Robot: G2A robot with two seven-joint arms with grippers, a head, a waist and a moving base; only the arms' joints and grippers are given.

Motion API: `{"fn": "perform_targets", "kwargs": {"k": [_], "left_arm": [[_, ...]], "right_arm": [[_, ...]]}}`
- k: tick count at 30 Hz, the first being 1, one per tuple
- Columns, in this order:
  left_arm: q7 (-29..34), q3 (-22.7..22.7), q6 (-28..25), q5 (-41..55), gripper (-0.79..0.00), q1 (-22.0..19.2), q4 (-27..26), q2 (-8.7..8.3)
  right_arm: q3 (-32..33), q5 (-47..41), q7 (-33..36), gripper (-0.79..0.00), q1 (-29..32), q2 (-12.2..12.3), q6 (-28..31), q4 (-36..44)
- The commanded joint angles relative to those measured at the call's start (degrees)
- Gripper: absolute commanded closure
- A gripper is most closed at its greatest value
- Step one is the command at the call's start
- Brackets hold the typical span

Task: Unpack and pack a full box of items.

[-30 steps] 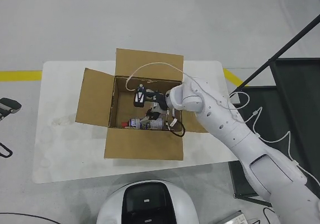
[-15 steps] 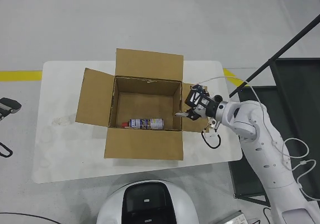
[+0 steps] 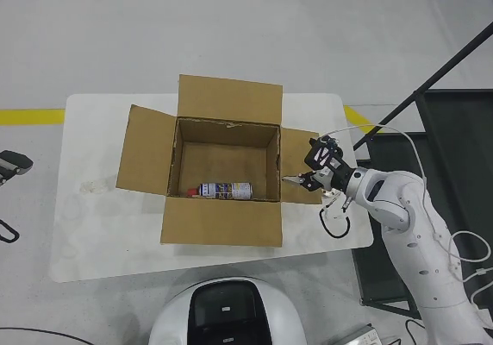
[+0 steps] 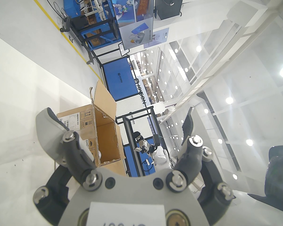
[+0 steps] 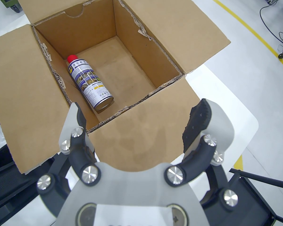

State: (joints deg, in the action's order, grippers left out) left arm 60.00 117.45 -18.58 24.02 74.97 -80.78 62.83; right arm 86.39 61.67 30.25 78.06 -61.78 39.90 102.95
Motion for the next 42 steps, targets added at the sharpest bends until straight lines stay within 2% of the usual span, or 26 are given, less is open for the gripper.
{"fn": "perform_targets", "kwargs": {"k": [1,5,12,18,24,27,42], "left_arm": [[0.00,0.00,0.00,0.00,-0.785,0.00,0.00,0.00],[0.00,0.00,0.00,0.00,-0.785,0.00,0.00,0.00],[0.00,0.00,0.00,0.00,-0.785,0.00,0.00,0.00],[0.00,0.00,0.00,0.00,-0.785,0.00,0.00,0.00],[0.00,0.00,0.00,0.00,-0.785,0.00,0.00,0.00],[0.00,0.00,0.00,0.00,-0.785,0.00,0.00,0.00],[0.00,0.00,0.00,0.00,-0.785,0.00,0.00,0.00]], "right_arm": [[0.00,0.00,0.00,-0.785,0.00,0.00,0.00,0.00],[0.00,0.00,0.00,-0.785,0.00,0.00,0.00,0.00],[6.45,1.70,1.09,-0.785,1.82,0.88,-4.23,-8.70],[8.97,0.91,1.20,-0.785,2.90,1.24,-7.48,-15.96],[5.70,4.07,1.53,-0.785,1.35,1.09,-9.72,-21.13],[3.23,4.64,1.53,-0.785,-0.19,0.90,-8.95,-23.64],[-4.85,1.71,7.21,-0.785,-9.60,-0.23,-10.09,-37.62]]}}
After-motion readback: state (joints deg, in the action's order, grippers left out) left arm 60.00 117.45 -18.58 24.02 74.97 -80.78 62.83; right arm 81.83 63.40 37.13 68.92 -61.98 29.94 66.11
